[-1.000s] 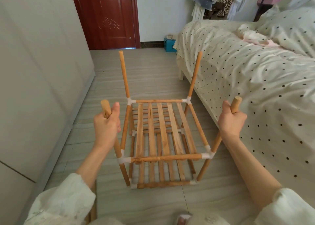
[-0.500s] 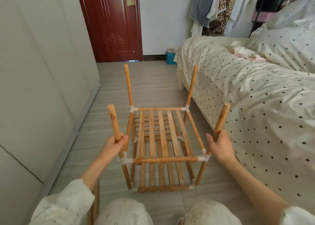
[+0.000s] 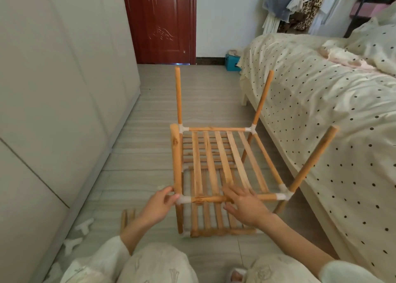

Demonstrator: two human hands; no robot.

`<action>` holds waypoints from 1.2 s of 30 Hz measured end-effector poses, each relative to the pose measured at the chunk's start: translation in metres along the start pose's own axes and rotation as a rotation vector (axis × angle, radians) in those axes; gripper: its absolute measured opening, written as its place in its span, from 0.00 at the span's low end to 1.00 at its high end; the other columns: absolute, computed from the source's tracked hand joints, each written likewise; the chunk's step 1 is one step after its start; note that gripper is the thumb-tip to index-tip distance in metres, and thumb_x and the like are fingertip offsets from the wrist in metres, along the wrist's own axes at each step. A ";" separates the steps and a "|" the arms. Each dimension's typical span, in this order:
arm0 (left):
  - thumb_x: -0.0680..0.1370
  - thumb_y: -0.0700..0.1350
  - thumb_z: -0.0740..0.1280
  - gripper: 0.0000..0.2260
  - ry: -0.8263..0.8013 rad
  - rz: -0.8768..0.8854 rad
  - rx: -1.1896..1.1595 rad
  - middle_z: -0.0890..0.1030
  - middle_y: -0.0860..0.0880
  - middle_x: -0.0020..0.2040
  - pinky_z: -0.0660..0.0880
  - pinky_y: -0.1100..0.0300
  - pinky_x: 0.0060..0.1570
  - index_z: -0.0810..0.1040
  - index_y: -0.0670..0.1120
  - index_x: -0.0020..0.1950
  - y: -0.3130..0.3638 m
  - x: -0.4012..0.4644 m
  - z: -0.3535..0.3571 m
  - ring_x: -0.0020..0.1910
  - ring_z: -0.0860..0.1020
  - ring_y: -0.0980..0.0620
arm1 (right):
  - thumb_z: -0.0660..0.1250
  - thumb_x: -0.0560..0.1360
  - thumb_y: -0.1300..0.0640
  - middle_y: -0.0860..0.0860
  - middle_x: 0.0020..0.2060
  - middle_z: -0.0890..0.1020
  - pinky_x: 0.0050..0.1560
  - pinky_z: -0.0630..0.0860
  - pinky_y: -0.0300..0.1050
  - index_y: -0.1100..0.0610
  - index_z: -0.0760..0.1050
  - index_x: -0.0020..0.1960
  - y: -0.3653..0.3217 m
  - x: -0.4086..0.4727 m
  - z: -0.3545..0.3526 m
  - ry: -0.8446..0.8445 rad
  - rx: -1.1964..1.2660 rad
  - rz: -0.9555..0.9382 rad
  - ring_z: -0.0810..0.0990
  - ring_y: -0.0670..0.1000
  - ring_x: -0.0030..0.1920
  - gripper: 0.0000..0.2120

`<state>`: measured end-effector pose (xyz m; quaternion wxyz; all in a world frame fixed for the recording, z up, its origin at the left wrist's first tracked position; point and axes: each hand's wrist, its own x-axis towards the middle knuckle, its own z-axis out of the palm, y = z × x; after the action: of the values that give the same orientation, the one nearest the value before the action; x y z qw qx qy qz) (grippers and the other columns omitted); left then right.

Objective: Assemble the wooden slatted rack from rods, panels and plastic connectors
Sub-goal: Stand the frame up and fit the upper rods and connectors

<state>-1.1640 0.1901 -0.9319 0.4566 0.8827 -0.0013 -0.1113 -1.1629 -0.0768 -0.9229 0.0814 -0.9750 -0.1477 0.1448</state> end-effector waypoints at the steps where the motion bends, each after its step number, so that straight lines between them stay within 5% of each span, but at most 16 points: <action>1: 0.80 0.44 0.62 0.09 -0.019 0.023 -0.004 0.82 0.48 0.45 0.74 0.59 0.47 0.76 0.45 0.59 -0.001 0.001 0.005 0.47 0.81 0.52 | 0.52 0.81 0.43 0.47 0.75 0.56 0.74 0.48 0.58 0.44 0.55 0.75 0.003 0.004 0.006 -0.026 -0.021 0.006 0.53 0.49 0.75 0.23; 4: 0.80 0.44 0.62 0.09 -0.046 0.094 0.050 0.82 0.48 0.43 0.73 0.62 0.45 0.76 0.46 0.59 -0.001 0.003 0.019 0.45 0.81 0.52 | 0.49 0.82 0.46 0.44 0.76 0.54 0.74 0.47 0.58 0.41 0.54 0.75 0.016 0.003 0.018 0.027 -0.115 0.036 0.50 0.46 0.76 0.21; 7: 0.80 0.46 0.61 0.10 -0.061 0.132 0.120 0.83 0.44 0.46 0.76 0.54 0.51 0.75 0.46 0.59 0.000 0.008 0.023 0.47 0.81 0.48 | 0.50 0.83 0.51 0.43 0.76 0.53 0.73 0.47 0.55 0.42 0.52 0.75 0.022 0.000 0.018 0.062 -0.118 0.048 0.49 0.45 0.76 0.22; 13: 0.81 0.50 0.59 0.15 -0.009 0.064 0.188 0.81 0.47 0.56 0.75 0.51 0.55 0.73 0.48 0.66 0.012 0.005 0.027 0.54 0.79 0.47 | 0.53 0.81 0.48 0.48 0.77 0.45 0.74 0.44 0.58 0.51 0.42 0.77 0.010 0.001 0.005 -0.104 -0.178 0.106 0.44 0.50 0.77 0.30; 17: 0.81 0.42 0.58 0.15 -0.072 0.046 0.076 0.79 0.47 0.60 0.73 0.59 0.56 0.74 0.47 0.67 0.000 -0.015 0.017 0.56 0.78 0.49 | 0.53 0.81 0.48 0.53 0.77 0.44 0.75 0.48 0.52 0.57 0.42 0.77 -0.007 -0.009 -0.001 -0.210 -0.127 0.111 0.43 0.53 0.77 0.31; 19: 0.81 0.39 0.58 0.14 -0.071 0.052 0.074 0.78 0.47 0.62 0.72 0.61 0.59 0.76 0.43 0.65 -0.009 -0.022 0.011 0.58 0.77 0.49 | 0.53 0.82 0.48 0.55 0.77 0.46 0.74 0.52 0.50 0.59 0.48 0.77 -0.021 -0.016 -0.012 -0.278 -0.049 0.115 0.48 0.55 0.76 0.29; 21: 0.81 0.38 0.59 0.14 -0.064 -0.001 0.053 0.78 0.45 0.61 0.70 0.65 0.50 0.75 0.42 0.65 -0.018 -0.031 0.007 0.58 0.77 0.47 | 0.53 0.81 0.47 0.54 0.75 0.56 0.71 0.60 0.49 0.58 0.60 0.74 -0.043 -0.023 -0.029 -0.378 -0.023 0.087 0.60 0.55 0.73 0.25; 25: 0.81 0.38 0.59 0.13 -0.037 -0.053 0.017 0.79 0.45 0.57 0.66 0.69 0.43 0.75 0.41 0.64 -0.032 -0.037 -0.006 0.58 0.76 0.46 | 0.51 0.82 0.47 0.54 0.59 0.77 0.61 0.69 0.46 0.57 0.72 0.64 -0.095 -0.024 -0.059 -0.527 0.027 -0.028 0.75 0.51 0.59 0.20; 29: 0.80 0.38 0.60 0.12 0.012 -0.111 0.024 0.79 0.46 0.57 0.67 0.69 0.50 0.76 0.41 0.61 -0.062 -0.040 -0.026 0.58 0.76 0.50 | 0.51 0.82 0.48 0.54 0.61 0.77 0.61 0.71 0.45 0.56 0.70 0.67 -0.149 -0.006 -0.074 -0.524 0.109 -0.123 0.77 0.51 0.59 0.20; 36: 0.80 0.40 0.59 0.13 0.096 -0.312 -0.002 0.78 0.43 0.61 0.67 0.62 0.60 0.75 0.43 0.63 -0.136 -0.032 -0.053 0.61 0.75 0.47 | 0.50 0.83 0.48 0.55 0.70 0.68 0.64 0.66 0.50 0.56 0.63 0.73 -0.232 0.062 -0.064 -0.454 -0.278 -0.248 0.68 0.56 0.68 0.22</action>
<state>-1.1984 0.3152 -1.0056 0.4340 0.8761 0.1579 -0.1388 -1.1477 0.1536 -0.8315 -0.0711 -0.8940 -0.2986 0.3263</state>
